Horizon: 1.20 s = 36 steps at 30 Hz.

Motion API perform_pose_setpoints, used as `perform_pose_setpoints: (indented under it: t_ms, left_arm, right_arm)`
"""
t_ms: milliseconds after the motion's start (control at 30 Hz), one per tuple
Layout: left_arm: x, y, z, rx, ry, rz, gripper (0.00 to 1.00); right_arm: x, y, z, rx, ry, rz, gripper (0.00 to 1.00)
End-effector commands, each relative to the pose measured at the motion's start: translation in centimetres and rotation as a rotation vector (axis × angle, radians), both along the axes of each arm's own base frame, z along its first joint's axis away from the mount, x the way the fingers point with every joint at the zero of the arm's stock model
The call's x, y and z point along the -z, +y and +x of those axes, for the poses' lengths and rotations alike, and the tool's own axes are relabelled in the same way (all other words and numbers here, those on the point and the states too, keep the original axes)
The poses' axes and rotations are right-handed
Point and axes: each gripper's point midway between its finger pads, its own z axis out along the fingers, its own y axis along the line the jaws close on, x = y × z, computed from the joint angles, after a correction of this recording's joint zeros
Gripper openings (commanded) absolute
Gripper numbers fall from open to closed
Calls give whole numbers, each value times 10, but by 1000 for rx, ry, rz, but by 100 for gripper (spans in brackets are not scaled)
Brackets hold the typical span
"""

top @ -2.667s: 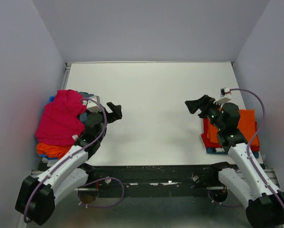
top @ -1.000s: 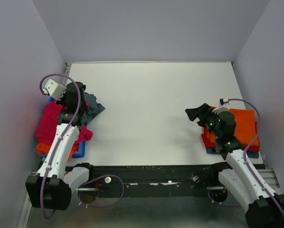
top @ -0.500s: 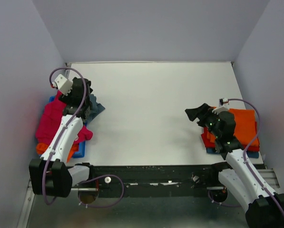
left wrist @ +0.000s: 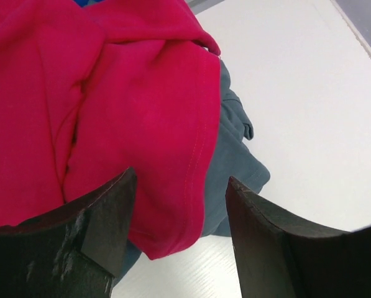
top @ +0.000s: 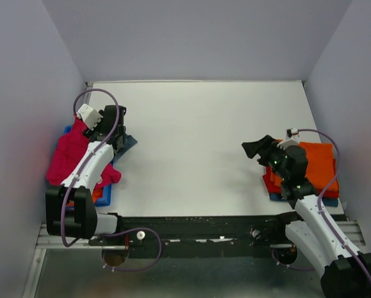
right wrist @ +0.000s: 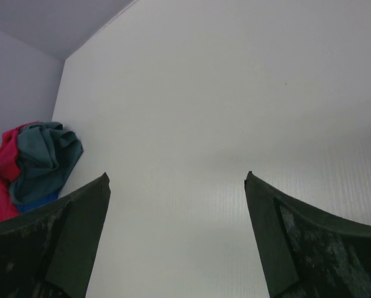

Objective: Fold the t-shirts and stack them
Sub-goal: Grab crumpled tshirt from bin with the left arm

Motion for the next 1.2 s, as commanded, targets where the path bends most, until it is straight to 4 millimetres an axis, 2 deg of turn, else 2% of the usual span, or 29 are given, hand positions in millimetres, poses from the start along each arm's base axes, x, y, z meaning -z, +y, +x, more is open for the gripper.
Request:
perform_pose_setpoints:
  t_ms: [0,233,267,333,367,400,433,700,833,933,1033,1167]
  left_arm:
    - [17,12,-18,-83,59,29,70]
    - [42,8,-30,-70,95,-3,71]
    - [43,8,-31,-69,91,-4,68]
    - [41,8,-32,-58,75,4,46]
    - [38,8,-32,-52,66,9,26]
    - [34,8,-31,-38,55,13,11]
    - [28,7,-30,-26,42,16,1]
    - [-36,0,-28,12,-80,77,1]
    - [-61,0,-27,40,-89,134,0]
    - [-89,-13,-24,129,-137,132,0]
    - [-132,-14,-29,136,-245,140,0]
    - [-200,8,-44,35,-328,233,0]
  right_arm:
    - [3,-2,1,18,2,3,97]
    - [5,-5,1,35,7,2,97]
    - [5,-5,1,35,9,1,97]
    - [6,-5,1,36,11,3,97]
    - [6,-6,1,37,12,2,97]
    - [6,-5,1,36,12,2,97]
    - [6,-6,1,39,14,3,97]
    - [7,-5,1,36,18,1,97]
    - [8,-5,1,36,21,1,97]
    - [10,-5,1,38,26,1,97]
    - [11,-4,2,33,34,0,97]
    - [12,-4,2,30,36,-2,97]
